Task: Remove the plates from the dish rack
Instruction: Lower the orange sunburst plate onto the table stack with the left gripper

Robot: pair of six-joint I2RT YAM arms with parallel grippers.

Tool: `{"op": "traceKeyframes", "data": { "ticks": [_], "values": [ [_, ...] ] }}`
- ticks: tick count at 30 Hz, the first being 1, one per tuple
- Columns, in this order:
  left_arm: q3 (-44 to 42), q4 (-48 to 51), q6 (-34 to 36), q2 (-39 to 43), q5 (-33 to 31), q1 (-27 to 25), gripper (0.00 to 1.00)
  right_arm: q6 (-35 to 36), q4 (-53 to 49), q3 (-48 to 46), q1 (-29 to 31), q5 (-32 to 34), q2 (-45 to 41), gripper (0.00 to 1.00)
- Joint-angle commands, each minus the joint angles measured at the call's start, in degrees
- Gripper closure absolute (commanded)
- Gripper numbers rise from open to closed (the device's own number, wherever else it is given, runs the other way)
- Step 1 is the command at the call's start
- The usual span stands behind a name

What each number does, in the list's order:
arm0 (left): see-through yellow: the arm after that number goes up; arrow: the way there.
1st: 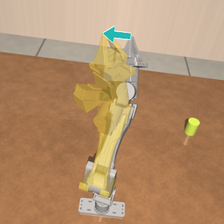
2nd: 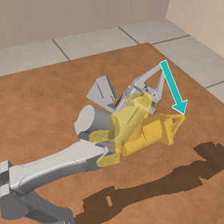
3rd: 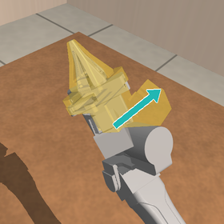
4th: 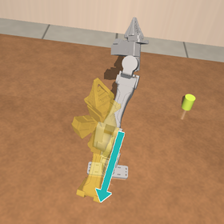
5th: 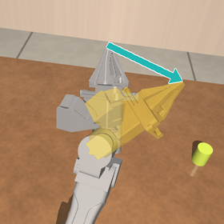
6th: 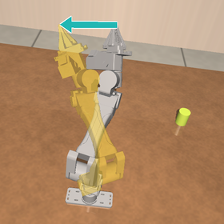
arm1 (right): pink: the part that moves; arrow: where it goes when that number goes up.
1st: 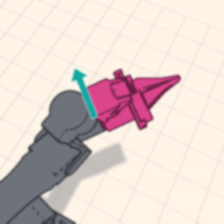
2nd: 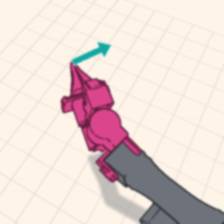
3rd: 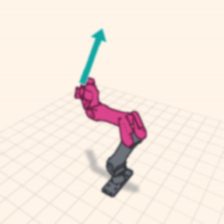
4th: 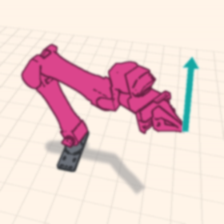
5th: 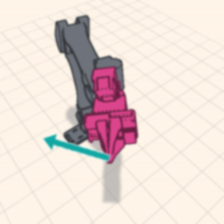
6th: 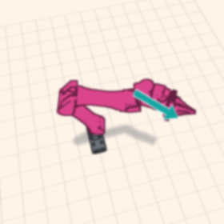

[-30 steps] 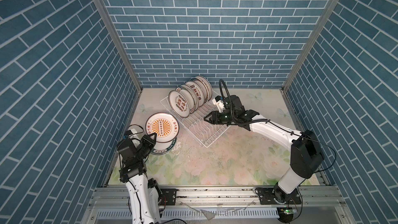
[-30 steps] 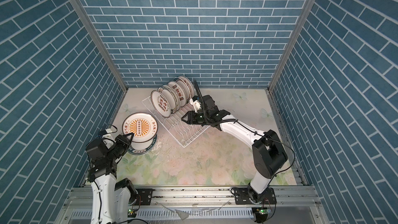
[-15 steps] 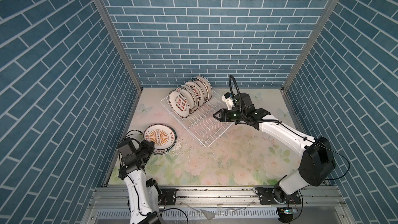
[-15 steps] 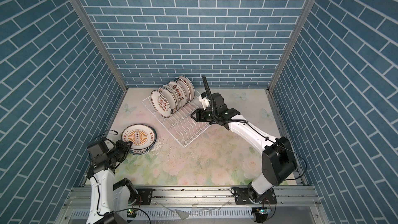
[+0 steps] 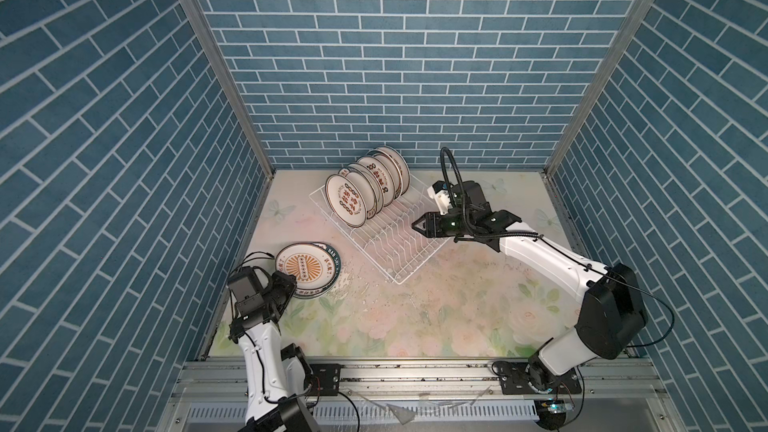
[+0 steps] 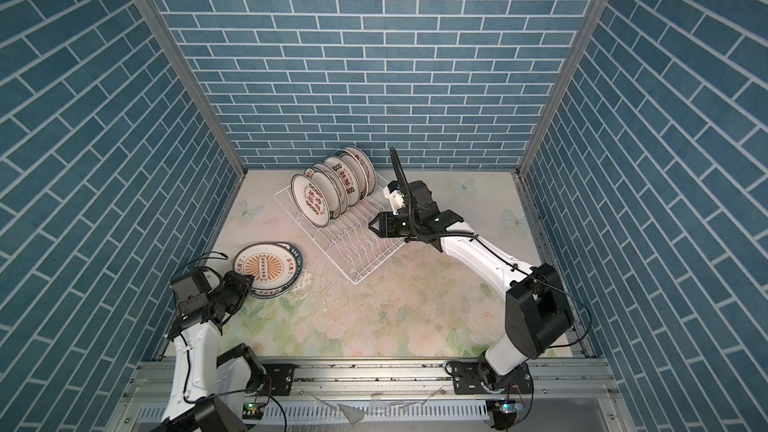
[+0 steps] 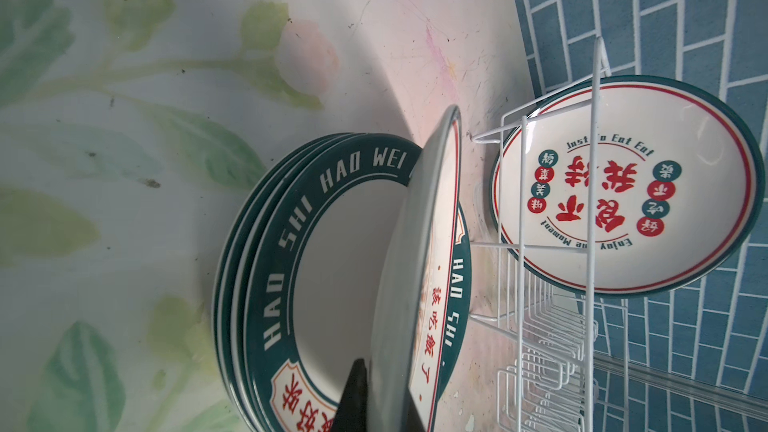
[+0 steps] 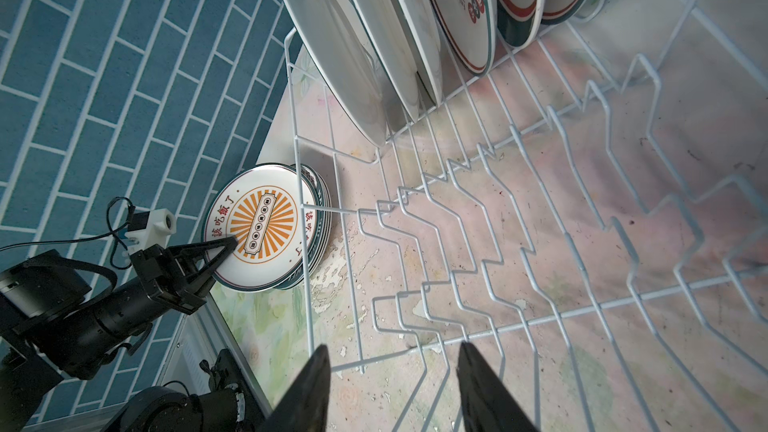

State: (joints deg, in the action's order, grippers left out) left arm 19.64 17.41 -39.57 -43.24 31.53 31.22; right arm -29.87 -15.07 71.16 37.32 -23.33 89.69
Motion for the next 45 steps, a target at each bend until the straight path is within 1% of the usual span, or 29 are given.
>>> {"op": "traceKeyframes", "data": {
  "ticks": [1, 9, 12, 18, 24, 26, 30, 32, 33, 36, 37, 45],
  "values": [
    [-1.4, -2.3, 1.6, -1.0, -0.8, 0.3, 0.86, 2.1, -0.8, -1.2, -0.3, -0.4, 0.4, 0.50],
    [-1.4, -1.5, 2.0, -2.3, -2.0, 0.3, 0.61, 2.4, -1.0, -0.7, -0.2, -1.0, 1.6, 0.50],
    [-1.4, -1.9, 2.0, -2.5, -1.5, 0.2, 0.58, 2.9, -1.5, -0.3, -0.2, -1.2, 2.1, 0.50],
    [-1.2, -1.9, 2.1, -3.7, -1.5, 0.2, 0.45, 4.5, -3.6, 0.1, -0.2, -1.0, 2.9, 0.50],
    [-0.5, -1.8, 2.3, -4.9, -1.5, -0.5, 0.38, 4.8, -4.0, 0.2, -0.3, -1.4, 3.6, 0.50],
    [0.2, -0.8, 2.6, -5.2, -2.9, -1.8, 0.36, 5.1, -4.0, 0.3, -0.3, -1.5, 3.6, 0.50],
    [2.6, 2.6, 3.5, -5.8, -7.0, -5.9, 0.31, 5.5, -4.1, 0.5, -0.2, -1.9, 4.1, 0.50],
    [3.7, 3.6, 3.7, -5.9, -8.2, -6.9, 0.21, 5.6, -4.2, 0.5, -0.2, -2.1, 4.2, 0.50],
    [4.0, 4.0, 3.8, -5.8, -8.6, -7.0, 0.19, 5.7, -4.2, 0.6, -0.3, -2.1, 4.2, 0.50],
    [4.5, 5.2, 4.1, -5.9, -9.7, -7.0, 0.08, 5.8, -4.2, 0.7, -0.2, -2.2, 4.3, 0.50],
    [4.4, 5.4, 4.0, -6.0, -9.8, -7.0, 0.01, 5.9, -4.2, 0.6, -0.2, -2.3, 4.3, 0.50],
    [4.7, 6.1, 4.2, -6.3, -10.3, -7.1, 0.01, 7.3, -6.3, 2.3, -0.3, -0.7, 4.8, 0.50]
  ]
}}
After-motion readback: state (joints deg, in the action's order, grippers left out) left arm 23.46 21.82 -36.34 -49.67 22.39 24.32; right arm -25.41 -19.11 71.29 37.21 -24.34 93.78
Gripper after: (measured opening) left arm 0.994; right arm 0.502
